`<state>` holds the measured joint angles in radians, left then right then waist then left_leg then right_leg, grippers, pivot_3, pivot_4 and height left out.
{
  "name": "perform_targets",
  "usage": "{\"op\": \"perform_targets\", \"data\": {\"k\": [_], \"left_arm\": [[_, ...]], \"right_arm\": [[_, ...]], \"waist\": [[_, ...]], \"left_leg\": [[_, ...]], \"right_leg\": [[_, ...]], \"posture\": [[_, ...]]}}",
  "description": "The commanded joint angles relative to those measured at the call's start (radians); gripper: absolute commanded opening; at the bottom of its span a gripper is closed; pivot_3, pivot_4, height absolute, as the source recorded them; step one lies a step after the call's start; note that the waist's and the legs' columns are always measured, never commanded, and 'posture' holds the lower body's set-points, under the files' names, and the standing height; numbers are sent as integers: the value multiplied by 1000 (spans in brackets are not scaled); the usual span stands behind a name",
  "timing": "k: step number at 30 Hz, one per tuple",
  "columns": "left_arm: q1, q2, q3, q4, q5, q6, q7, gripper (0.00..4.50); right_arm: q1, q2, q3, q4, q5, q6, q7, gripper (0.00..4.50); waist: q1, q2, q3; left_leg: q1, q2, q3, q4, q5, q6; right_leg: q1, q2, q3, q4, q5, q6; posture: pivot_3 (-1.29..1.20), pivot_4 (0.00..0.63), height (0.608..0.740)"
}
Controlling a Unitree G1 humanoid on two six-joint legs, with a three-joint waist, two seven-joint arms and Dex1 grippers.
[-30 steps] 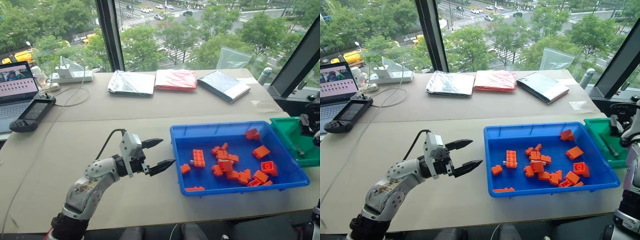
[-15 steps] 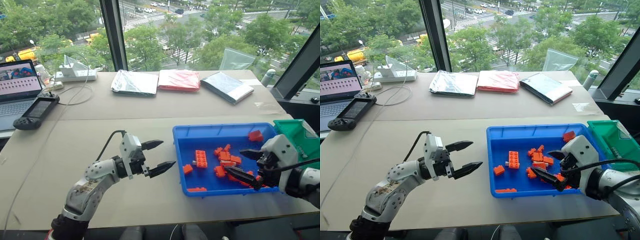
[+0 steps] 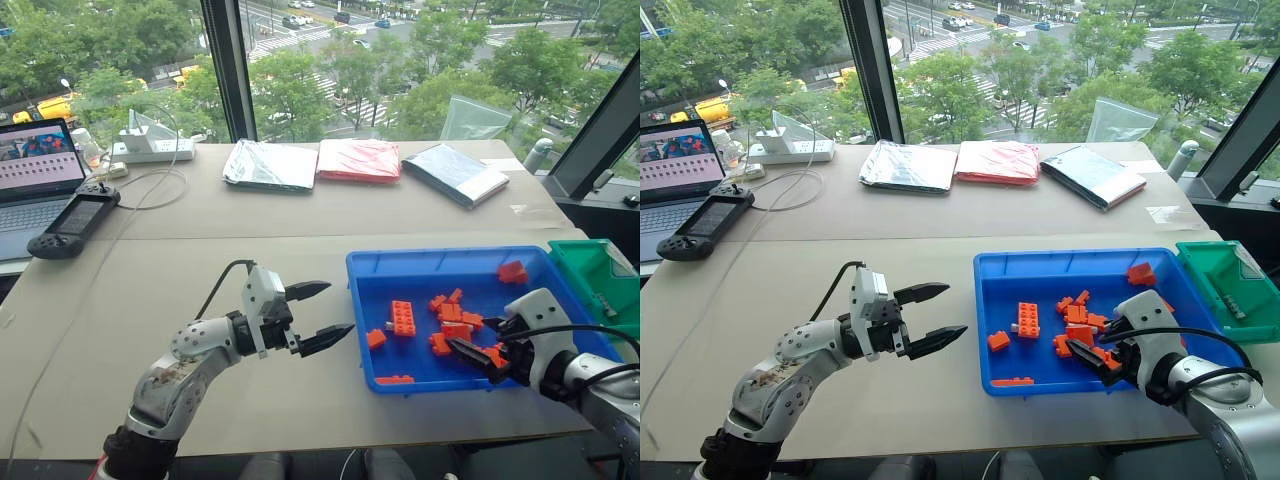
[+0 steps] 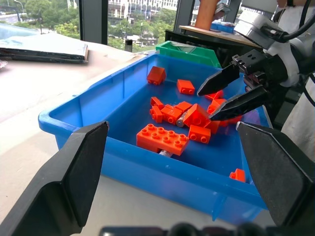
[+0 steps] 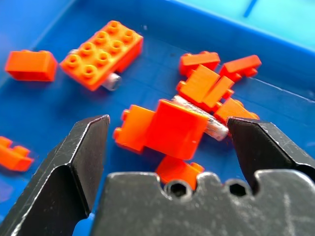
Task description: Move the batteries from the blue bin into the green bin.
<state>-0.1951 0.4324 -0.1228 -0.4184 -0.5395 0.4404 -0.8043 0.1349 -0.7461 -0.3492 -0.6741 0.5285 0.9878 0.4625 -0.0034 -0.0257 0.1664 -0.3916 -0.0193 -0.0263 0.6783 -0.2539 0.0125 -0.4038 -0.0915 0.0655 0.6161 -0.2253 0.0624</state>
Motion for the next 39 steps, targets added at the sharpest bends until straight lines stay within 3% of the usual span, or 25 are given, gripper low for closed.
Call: {"op": "perform_targets", "data": {"k": [1, 7, 10, 21, 28, 39], "left_arm": [[-12, 2, 8, -25, -14, 2, -1, 4500], [-9, 3, 11, -28, -13, 3, 4, 4500], [-10, 3, 11, -27, -11, 2, 7, 4500], [-14, 5, 18, -25, -15, 6, 10, 4500], [-23, 7, 18, -22, -17, 17, 8, 4500], [-24, 10, 17, -17, -24, 21, 0, 4500]], "right_arm": [[-21, 11, 16, -3, -7, 5, -21, 4412], [-46, 25, 51, 1, 0, 17, -27, 4412], [-52, 27, 60, 10, -2, 20, -31, 3755], [-49, 30, 47, 29, -13, 1, -37, 57], [-63, 12, -120, -12, 59, 19, -17, 21], [-61, -23, -157, 53, -24, -12, -71, 21]], "waist": [[-1, 0, 0], [-3, 0, 0], [-2, 0, 0], [-2, 0, 0], [-3, 0, 0], [-6, 0, 0]], "left_leg": [[0, 0, 0, 0, 0, 0], [0, 0, 0, 0, 0, 0], [0, 0, 0, 0, 0, 0], [1, 0, 0, 0, 0, 0], [0, 0, 0, 0, 0, 0], [0, 0, 0, 0, 0, 0]], "right_leg": [[0, 0, 0, 0, 0, 0], [0, 0, 0, 0, 0, 0], [0, 0, 0, 0, 0, 0], [1, 0, 0, 0, 0, 0], [0, 0, 0, 0, 0, 0], [0, 0, 0, 0, 0, 0]], "posture": [[0, 150, 740], [0, 150, 740], [0, 150, 740], [0, 150, 740], [0, 150, 740], [0, 150, 740]]}}
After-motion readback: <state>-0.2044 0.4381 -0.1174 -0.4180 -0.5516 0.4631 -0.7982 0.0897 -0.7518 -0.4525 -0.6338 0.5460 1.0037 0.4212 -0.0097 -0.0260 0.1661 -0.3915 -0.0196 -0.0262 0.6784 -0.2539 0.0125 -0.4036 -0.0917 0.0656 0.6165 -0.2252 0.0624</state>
